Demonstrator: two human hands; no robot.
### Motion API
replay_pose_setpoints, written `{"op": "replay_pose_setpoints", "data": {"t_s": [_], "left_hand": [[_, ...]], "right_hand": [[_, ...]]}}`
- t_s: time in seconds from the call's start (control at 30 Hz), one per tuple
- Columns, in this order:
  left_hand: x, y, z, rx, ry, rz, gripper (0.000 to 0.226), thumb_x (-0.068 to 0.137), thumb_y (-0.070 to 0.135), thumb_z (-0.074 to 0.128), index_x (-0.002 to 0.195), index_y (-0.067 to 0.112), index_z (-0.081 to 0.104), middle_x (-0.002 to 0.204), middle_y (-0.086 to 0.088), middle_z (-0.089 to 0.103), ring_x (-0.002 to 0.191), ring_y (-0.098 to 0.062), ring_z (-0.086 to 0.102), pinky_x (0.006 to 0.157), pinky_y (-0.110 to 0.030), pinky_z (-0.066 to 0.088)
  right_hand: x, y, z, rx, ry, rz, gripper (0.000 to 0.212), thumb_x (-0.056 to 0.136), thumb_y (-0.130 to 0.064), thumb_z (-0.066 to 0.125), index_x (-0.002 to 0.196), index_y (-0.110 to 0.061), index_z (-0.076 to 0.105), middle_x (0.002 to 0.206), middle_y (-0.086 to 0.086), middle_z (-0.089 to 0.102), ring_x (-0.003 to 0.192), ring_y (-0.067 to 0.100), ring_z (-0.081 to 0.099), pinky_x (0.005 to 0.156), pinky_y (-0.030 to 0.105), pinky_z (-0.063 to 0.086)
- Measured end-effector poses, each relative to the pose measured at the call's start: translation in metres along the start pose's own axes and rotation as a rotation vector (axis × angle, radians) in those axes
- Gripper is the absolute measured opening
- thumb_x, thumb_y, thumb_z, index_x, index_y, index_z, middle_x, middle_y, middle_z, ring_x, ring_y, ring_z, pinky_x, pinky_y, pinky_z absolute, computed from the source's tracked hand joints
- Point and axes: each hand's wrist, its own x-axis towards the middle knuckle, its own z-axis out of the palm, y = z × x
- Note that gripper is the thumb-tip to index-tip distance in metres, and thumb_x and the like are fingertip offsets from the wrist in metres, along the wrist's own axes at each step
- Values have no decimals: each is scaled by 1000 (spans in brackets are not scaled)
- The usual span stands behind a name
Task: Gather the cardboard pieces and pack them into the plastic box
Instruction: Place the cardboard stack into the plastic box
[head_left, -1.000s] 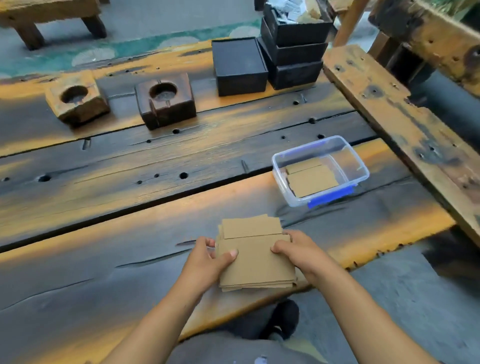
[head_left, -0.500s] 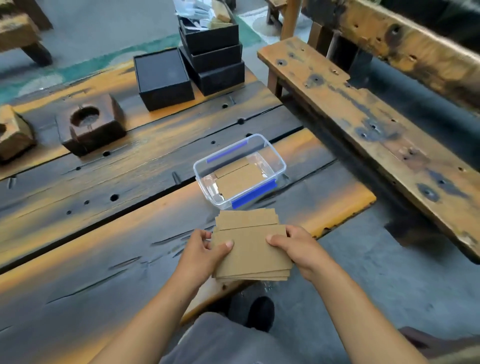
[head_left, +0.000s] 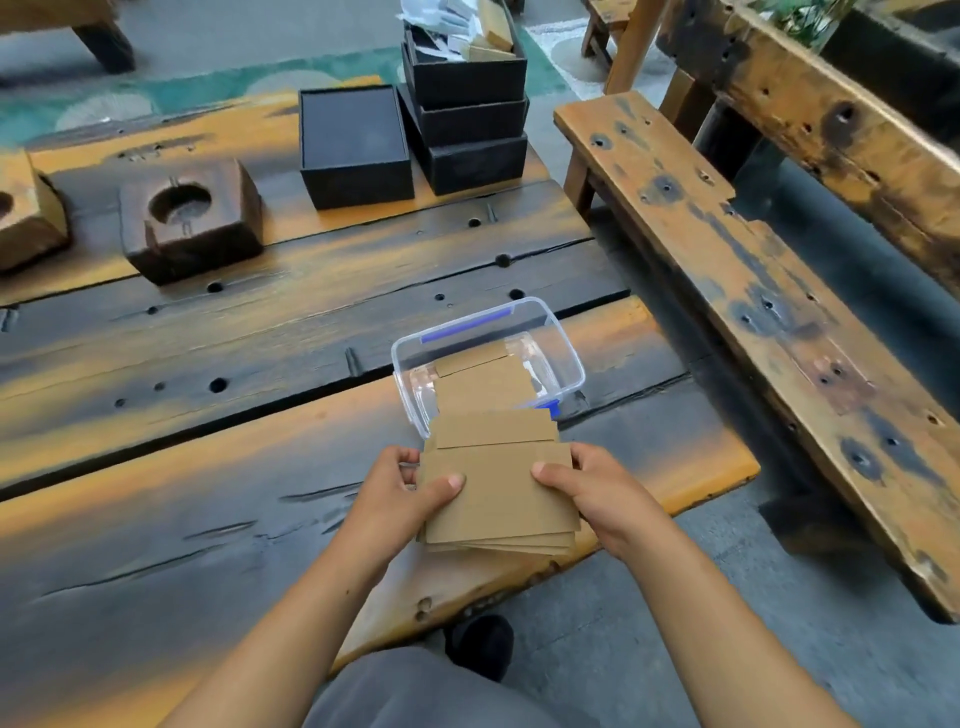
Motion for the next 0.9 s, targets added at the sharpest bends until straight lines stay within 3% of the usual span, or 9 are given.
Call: {"op": "replay_pose_setpoints", "data": {"t_s": [0.13, 0.4, 0.57, 0.77, 0.9], "left_hand": [[16, 8, -9, -33, 33, -10, 41, 81, 24, 77, 113, 18, 52, 101, -1, 62, 84, -12, 62, 62, -24, 46], [51, 13, -17, -72, 107, -52, 45, 78, 19, 79, 113, 12, 51, 106, -13, 66, 100, -32, 67, 89, -50, 55], [59, 24, 4, -91, 164, -74, 46, 79, 18, 78, 115, 11, 51, 106, -12, 66, 99, -29, 67, 88, -49, 56], [67, 51, 54, -49, 316, -97, 49, 79, 25, 77, 121, 14, 54, 113, -6, 63, 101, -25, 64, 91, -49, 54], [73, 67, 73, -19, 391, -93, 47, 80, 27, 75, 121, 17, 54, 114, -2, 61, 98, -20, 63, 89, -42, 55]], "right_hand": [[20, -18, 12, -19, -18, 11, 19, 88, -17, 67, 106, -13, 69, 102, 3, 77, 95, 20, 73, 87, 36, 57], [56, -41, 22, -85, -23, 21, 20, 87, -18, 68, 106, -14, 69, 104, 3, 76, 96, 20, 72, 84, 34, 57], [79, -50, -2, -131, -54, -1, 24, 85, -23, 71, 107, -16, 66, 106, 3, 74, 95, 18, 71, 79, 31, 56], [116, -66, -44, -182, -130, -7, 28, 83, -23, 72, 108, -18, 61, 112, 5, 69, 98, 20, 69, 90, 38, 56], [133, -85, -55, -186, -169, -23, 27, 84, -20, 71, 108, -18, 60, 110, 5, 69, 93, 20, 69, 76, 33, 56]]}}
